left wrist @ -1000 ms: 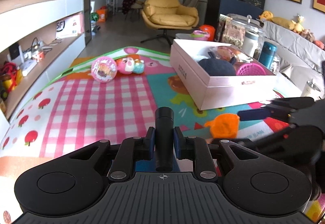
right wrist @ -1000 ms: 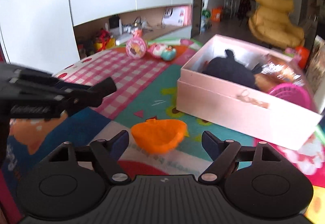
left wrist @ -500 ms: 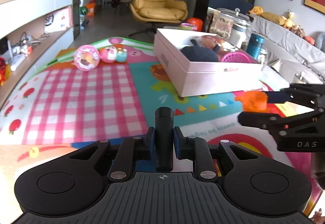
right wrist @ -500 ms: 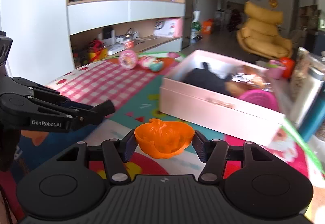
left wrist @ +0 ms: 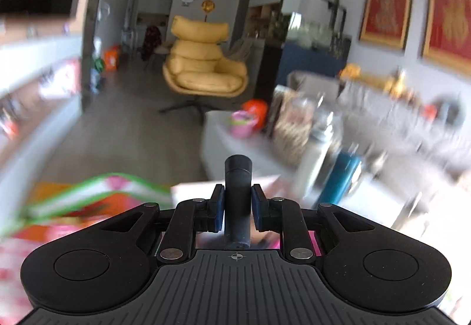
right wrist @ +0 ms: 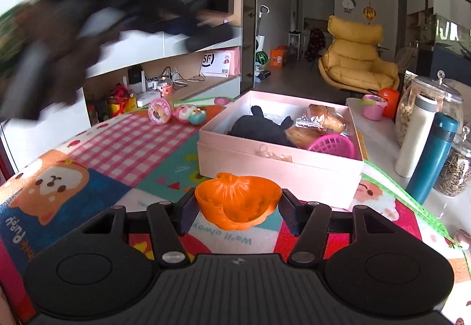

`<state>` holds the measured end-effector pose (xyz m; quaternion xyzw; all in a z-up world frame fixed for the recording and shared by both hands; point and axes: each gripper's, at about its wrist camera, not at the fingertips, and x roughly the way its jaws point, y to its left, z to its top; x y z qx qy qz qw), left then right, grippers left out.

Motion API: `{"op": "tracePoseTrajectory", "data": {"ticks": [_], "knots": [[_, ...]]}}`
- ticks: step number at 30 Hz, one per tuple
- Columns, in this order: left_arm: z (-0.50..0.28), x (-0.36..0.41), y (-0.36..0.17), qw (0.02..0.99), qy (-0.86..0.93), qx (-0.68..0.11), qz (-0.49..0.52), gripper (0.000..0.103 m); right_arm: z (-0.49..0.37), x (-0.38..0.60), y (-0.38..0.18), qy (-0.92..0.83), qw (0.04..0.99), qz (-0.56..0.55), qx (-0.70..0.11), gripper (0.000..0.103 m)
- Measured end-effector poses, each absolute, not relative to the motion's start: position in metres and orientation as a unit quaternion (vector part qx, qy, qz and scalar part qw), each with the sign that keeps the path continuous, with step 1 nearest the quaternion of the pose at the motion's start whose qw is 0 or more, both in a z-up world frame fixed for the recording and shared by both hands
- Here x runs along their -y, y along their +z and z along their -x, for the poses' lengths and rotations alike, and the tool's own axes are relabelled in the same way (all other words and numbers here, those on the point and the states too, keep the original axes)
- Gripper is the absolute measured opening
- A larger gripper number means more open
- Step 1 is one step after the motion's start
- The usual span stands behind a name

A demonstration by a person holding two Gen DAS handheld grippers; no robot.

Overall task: Organize objects
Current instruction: 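Carry the pumpkin toy over the pink box and release it with the right tool, then grasp the pink pig figurine on the mat with the left tool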

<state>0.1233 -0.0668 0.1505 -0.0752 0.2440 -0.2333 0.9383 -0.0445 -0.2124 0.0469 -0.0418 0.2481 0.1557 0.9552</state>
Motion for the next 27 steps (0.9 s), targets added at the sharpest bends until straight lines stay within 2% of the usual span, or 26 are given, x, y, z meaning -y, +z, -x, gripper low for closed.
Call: {"op": "tracePoseTrajectory", "data": {"ticks": [3, 6, 9, 13, 16, 18, 19, 27], "knots": [[-0.166, 0.081, 0.132, 0.929, -0.218, -0.279, 0.107, 0.023, 0.041, 0.212, 0.049, 0.155, 0.955, 0.045, -0.248, 0.059], [-0.165, 0.072, 0.118, 0.935, -0.205, -0.260, 0.128, 0.025, 0.041, 0.216, 0.053, 0.146, 0.957, 0.049, -0.245, 0.059], [-0.140, 0.048, 0.103, 0.931, -0.210, -0.259, 0.146, 0.025, 0.038, 0.227, 0.057, 0.136, 0.961, 0.042, -0.237, 0.059], [-0.080, 0.020, 0.082, 0.948, -0.202, -0.225, 0.097, 0.025, 0.017, 0.242, 0.073, 0.106, 0.969, 0.019, -0.224, 0.059], [-0.056, 0.007, 0.069, 0.948, -0.199, -0.238, 0.070, 0.025, -0.011, 0.247, 0.089, 0.103, 0.972, -0.003, -0.211, 0.059], [-0.048, 0.001, 0.056, 0.945, -0.188, -0.264, 0.051, 0.025, -0.033, 0.245, 0.093, 0.088, 0.974, -0.005, -0.210, 0.075], [-0.045, -0.003, 0.051, 0.944, -0.182, -0.272, 0.043, 0.025, -0.041, 0.244, 0.092, 0.076, 0.974, -0.007, -0.214, 0.089], [-0.045, -0.040, 0.032, 0.949, -0.122, -0.282, 0.076, 0.025, -0.021, 0.215, 0.047, 0.115, 0.959, 0.001, -0.257, 0.096]]}}
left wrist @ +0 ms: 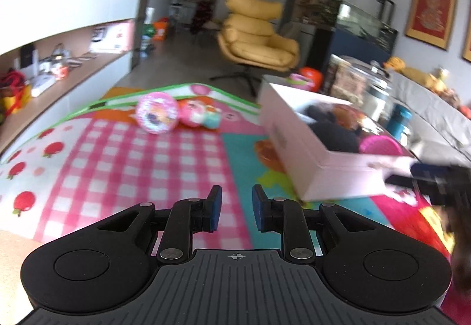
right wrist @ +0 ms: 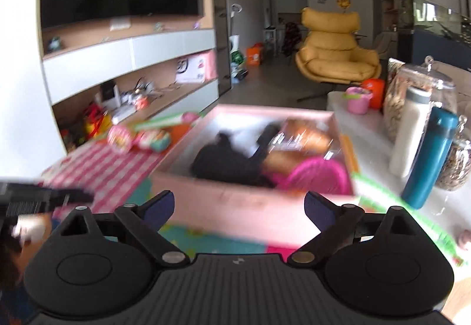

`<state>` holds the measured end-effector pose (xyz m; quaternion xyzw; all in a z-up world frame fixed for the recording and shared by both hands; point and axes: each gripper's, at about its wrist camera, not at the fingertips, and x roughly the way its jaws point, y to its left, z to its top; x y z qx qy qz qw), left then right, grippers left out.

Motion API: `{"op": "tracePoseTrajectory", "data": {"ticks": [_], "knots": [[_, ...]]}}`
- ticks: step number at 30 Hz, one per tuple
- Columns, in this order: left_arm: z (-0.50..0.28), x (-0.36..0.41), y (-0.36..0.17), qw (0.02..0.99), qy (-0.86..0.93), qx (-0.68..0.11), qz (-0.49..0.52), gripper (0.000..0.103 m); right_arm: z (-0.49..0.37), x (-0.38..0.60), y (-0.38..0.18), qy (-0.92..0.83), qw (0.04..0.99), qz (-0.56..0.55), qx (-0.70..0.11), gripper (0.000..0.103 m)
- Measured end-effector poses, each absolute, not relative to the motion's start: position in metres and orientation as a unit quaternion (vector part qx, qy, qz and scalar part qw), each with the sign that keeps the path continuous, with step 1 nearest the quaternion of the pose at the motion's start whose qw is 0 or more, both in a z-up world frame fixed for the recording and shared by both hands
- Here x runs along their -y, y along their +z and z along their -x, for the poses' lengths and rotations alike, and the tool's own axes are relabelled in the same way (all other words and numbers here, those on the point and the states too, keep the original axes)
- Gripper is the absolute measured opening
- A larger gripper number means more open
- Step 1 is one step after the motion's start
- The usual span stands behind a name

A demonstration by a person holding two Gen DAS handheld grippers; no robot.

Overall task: Organize objects
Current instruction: 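Grasp the pink pig figurine on the mat with the left tool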

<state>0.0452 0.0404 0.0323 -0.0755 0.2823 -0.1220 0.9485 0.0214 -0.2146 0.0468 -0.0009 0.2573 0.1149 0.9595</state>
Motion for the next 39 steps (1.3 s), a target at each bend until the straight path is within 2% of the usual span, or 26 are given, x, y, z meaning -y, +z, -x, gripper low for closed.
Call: {"op": "tracePoseTrajectory", "data": {"ticks": [8, 17, 20, 23, 28, 31, 32, 36, 39], "knots": [[-0.075, -0.056, 0.037, 0.963, -0.073, -0.253, 0.056, 0.025, -0.004, 0.197, 0.018, 0.128, 0.957, 0.006, -0.260, 0.103], [-0.139, -0.066, 0.061, 0.973, -0.041, -0.209, 0.085, 0.025, -0.007, 0.199, 0.016, 0.130, 0.953, -0.003, -0.273, 0.103], [-0.168, -0.046, 0.066, 0.968, -0.103, -0.220, 0.054, 0.027, -0.008, 0.198, 0.015, 0.132, 0.951, -0.002, -0.280, 0.103], [-0.207, -0.027, 0.061, 0.963, -0.092, -0.252, 0.016, 0.028, -0.009, 0.199, 0.015, 0.130, 0.951, -0.004, -0.282, 0.103], [-0.252, -0.025, 0.037, 0.944, -0.065, -0.322, 0.032, 0.028, -0.010, 0.201, 0.015, 0.128, 0.950, -0.010, -0.285, 0.103], [-0.238, -0.026, 0.031, 0.947, -0.084, -0.311, 0.010, 0.030, -0.012, 0.203, 0.014, 0.129, 0.948, -0.016, -0.290, 0.103], [-0.228, -0.027, 0.032, 0.948, -0.094, -0.305, 0.004, 0.034, -0.012, 0.203, 0.014, 0.129, 0.948, -0.017, -0.291, 0.103], [-0.189, -0.035, 0.042, 0.936, -0.161, -0.312, 0.020, 0.034, -0.013, 0.204, 0.013, 0.130, 0.947, -0.017, -0.293, 0.103], [-0.146, -0.033, 0.047, 0.938, -0.188, -0.292, -0.006, 0.034, -0.013, 0.204, 0.013, 0.130, 0.947, -0.017, -0.294, 0.103]]}}
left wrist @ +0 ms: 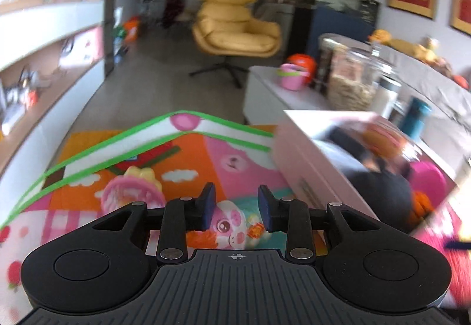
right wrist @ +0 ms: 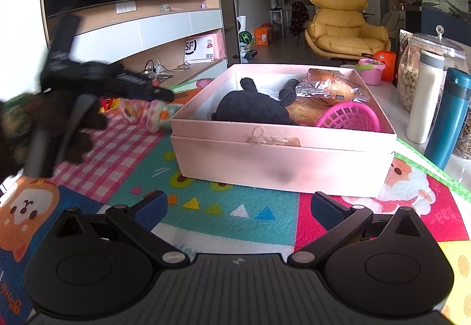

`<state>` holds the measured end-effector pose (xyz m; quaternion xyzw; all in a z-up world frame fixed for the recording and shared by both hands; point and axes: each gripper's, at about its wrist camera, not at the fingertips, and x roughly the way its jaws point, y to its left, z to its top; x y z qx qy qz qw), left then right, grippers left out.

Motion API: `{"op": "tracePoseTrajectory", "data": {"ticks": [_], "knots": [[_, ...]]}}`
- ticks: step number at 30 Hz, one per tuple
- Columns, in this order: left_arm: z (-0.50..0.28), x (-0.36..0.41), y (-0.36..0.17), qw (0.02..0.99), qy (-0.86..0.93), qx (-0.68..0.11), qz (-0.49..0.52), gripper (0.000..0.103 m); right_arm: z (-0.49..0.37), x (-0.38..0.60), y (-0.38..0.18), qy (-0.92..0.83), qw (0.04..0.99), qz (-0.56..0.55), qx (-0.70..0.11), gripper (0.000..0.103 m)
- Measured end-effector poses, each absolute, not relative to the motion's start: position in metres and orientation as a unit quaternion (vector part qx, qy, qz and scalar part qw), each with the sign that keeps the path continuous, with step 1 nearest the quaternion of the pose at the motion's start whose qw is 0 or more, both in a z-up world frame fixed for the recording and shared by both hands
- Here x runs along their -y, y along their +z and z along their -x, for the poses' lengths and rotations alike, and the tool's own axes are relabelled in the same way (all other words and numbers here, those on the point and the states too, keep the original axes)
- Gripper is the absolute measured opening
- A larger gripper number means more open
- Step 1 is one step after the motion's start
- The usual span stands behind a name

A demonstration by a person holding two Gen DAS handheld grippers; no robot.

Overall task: Organize objects
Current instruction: 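Grasp the pink pig figurine on the mat with the left tool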

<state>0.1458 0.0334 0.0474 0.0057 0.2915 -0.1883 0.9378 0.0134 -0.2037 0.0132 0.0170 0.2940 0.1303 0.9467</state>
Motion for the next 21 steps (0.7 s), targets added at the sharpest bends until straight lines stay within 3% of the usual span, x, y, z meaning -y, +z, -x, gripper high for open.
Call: {"op": "tracePoseTrajectory", "data": {"ticks": [5, 13, 17, 21], "knots": [[-0.105, -0.023, 0.048, 0.930, -0.231, -0.284, -0.037, 0.034, -0.014, 0.202, 0.013, 0.130, 0.946, -0.016, -0.297, 0.103], [-0.096, 0.018, 0.035, 0.917, -0.207, -0.242, -0.239, 0.037, -0.014, 0.202, 0.013, 0.131, 0.945, -0.016, -0.298, 0.103], [-0.111, 0.019, 0.034, 0.914, -0.183, -0.254, -0.257, 0.048, -0.015, 0.201, 0.012, 0.133, 0.945, -0.015, -0.299, 0.103], [-0.123, 0.016, 0.032, 0.916, -0.169, -0.255, -0.260, 0.049, -0.015, 0.201, 0.012, 0.133, 0.945, -0.016, -0.299, 0.103]]}}
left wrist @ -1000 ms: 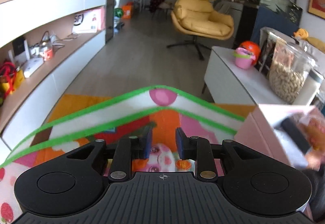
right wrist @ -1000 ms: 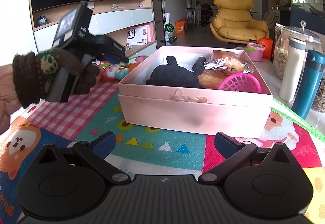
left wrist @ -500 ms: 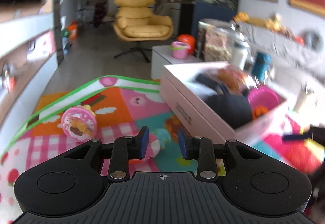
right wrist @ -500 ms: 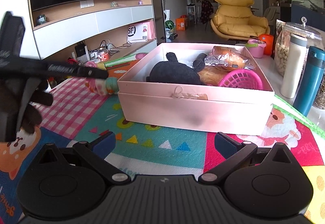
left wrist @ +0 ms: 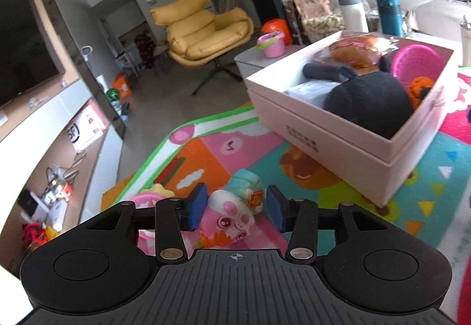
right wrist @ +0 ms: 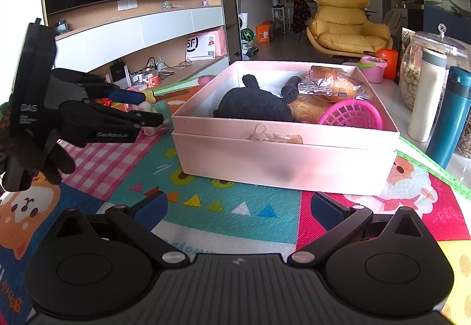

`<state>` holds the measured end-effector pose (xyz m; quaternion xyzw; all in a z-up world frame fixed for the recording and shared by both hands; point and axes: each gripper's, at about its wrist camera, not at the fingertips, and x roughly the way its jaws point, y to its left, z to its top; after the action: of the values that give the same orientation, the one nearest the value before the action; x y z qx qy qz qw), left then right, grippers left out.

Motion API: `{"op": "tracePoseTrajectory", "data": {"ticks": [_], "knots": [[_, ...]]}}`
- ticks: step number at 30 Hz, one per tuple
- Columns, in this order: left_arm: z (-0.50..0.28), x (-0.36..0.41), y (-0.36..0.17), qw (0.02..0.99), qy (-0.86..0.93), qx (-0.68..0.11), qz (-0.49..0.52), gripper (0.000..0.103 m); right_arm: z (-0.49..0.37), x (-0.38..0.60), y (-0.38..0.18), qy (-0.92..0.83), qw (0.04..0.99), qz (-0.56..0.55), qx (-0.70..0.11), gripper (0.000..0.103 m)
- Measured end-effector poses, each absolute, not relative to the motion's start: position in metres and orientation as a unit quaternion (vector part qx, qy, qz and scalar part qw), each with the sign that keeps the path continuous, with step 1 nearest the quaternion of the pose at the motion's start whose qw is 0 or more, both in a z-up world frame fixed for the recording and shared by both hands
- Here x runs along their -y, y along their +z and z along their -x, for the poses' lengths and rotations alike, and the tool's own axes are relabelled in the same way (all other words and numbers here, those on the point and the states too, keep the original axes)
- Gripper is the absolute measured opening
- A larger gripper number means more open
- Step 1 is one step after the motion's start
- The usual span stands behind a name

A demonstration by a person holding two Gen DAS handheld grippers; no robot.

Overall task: Organize objects
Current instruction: 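Grasp the pink pig figurine on the mat with the left tool, then grasp the pink round candy container with the right tool while the left tool holds the pig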

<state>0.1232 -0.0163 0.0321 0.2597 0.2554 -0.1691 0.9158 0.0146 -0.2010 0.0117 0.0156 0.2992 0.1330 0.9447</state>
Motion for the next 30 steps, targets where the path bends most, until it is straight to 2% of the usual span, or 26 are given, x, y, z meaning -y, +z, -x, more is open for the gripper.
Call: {"op": "tracePoseTrajectory", "data": {"ticks": [9, 18, 22, 30], "knots": [[-0.146, 0.011, 0.021, 0.920, -0.147, -0.266, -0.247, 0.053, -0.015, 0.201, 0.011, 0.133, 0.944, -0.016, -0.301, 0.103], [-0.147, -0.011, 0.021, 0.928, -0.146, -0.286, -0.187, 0.051, -0.015, 0.202, 0.011, 0.133, 0.943, -0.018, -0.305, 0.103], [-0.120, -0.025, 0.034, 0.929, -0.160, -0.312, -0.121, 0.050, -0.016, 0.202, 0.011, 0.133, 0.943, -0.018, -0.304, 0.103], [-0.027, -0.068, 0.044, 0.944, -0.155, -0.290, 0.007, 0.050, -0.019, 0.194, 0.011, 0.124, 0.941, -0.003, -0.314, 0.103]]}}
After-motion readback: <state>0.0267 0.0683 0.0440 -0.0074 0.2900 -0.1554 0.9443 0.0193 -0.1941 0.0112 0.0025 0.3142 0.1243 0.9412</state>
